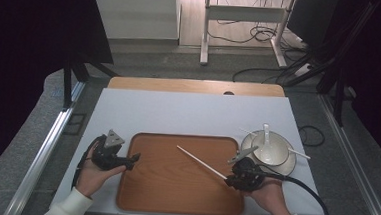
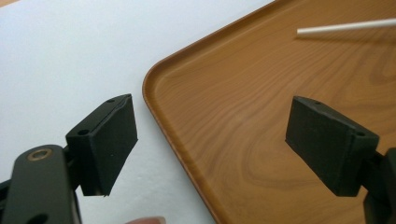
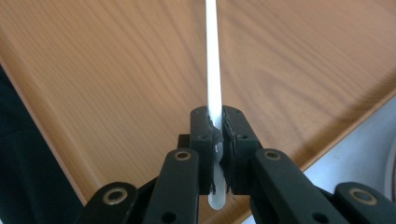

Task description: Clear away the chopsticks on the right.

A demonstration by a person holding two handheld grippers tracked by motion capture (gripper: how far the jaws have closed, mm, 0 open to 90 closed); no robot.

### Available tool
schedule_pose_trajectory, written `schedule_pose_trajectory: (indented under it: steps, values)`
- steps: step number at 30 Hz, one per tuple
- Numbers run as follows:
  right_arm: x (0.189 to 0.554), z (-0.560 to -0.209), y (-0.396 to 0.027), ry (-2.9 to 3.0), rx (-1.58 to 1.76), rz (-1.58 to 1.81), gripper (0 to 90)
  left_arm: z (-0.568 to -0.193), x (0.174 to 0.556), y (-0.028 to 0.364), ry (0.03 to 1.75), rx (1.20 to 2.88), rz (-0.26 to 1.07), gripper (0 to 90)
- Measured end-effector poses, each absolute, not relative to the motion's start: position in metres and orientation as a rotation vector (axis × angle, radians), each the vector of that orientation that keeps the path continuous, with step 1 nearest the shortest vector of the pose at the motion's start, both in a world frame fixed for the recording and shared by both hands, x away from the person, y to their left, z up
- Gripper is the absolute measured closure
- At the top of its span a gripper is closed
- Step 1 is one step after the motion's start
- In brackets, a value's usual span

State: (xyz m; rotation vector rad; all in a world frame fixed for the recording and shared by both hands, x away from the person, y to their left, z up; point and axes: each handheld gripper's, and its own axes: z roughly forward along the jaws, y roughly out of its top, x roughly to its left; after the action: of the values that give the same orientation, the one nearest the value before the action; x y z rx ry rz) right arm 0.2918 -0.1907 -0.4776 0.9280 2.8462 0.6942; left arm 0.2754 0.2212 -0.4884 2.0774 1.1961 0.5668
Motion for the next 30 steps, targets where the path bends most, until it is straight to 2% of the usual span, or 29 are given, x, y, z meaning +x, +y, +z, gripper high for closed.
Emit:
schedule_pose_trajectory:
  steps: [30]
  values:
    - [0.279, -0.493, -0.183, 2.899, 0.844, 0.517, 82.1, -0.49, 0.276, 0.224, 1.206, 2.073, 0.57, 16.1]
